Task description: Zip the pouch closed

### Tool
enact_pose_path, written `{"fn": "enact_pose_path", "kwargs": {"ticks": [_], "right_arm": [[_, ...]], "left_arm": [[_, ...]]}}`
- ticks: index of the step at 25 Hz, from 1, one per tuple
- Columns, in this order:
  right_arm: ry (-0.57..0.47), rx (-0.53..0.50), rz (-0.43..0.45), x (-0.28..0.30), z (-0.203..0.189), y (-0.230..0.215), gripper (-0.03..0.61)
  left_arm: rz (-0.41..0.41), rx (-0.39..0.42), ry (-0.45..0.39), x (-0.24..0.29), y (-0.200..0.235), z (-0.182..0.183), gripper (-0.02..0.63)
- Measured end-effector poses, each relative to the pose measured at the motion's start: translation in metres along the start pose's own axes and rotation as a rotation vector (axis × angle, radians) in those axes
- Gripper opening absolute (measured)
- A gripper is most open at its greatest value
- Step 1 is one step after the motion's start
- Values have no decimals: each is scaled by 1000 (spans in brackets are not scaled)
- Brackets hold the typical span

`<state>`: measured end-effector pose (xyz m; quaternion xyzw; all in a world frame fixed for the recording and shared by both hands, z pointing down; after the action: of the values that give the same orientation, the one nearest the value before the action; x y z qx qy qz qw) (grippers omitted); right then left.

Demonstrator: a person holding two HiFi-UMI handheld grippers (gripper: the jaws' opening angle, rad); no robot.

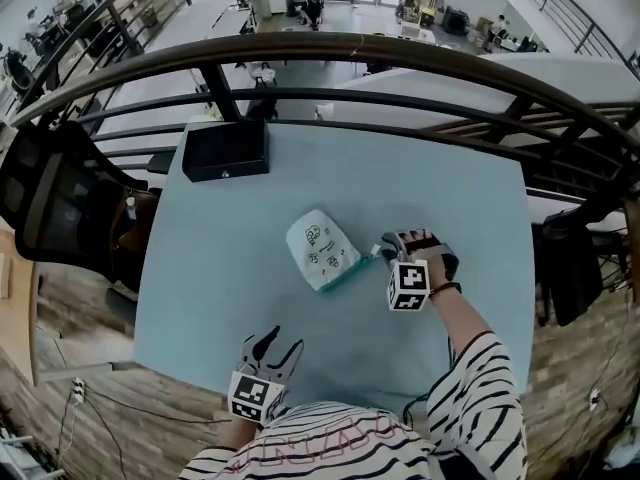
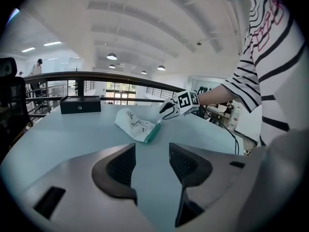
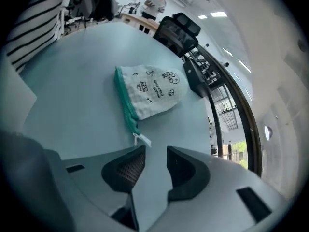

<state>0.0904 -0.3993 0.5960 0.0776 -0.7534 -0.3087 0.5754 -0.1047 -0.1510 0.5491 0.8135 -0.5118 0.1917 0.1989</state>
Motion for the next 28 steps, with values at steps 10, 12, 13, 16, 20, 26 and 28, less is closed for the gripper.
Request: {"fn": "enact_pose_path", "kwargs": {"ticks": [10,12,13,16,20,26,28], "right_arm": [[-36,-307,136,26,14,10,116],[-32,-352,160,28,16,12,95],[-27,-367,172,29,16,13,73],[-20,-336,227,28,14,16,41],[-45,-154,314,17,16,22,37],[-94,110,440,-9,27,43,35],[-122,182,467,-21,36,51,35]], "left_arm": [[36,-51,13,3,8,-13,196],[45,-54,14,1,10,-15,196],[49,-56,15,0,11,-15,196],[59,-58,16,-3,12,-15,196],[56,-53,11,-10,11,-16,196],[31,-20,6,-15,2,-19,196],[17,1,1,-18,-2,-18,196]]}}
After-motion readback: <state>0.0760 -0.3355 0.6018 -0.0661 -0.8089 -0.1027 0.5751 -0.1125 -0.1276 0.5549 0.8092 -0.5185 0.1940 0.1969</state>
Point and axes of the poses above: the fingertips, and each gripper's own axes: x forward along the fingers, y to its left, z out of its top, the point moved 6 cm from there along -x, backward along the fingers, and after that the axes turned 2 degrees about x, right-handed, at the moved point
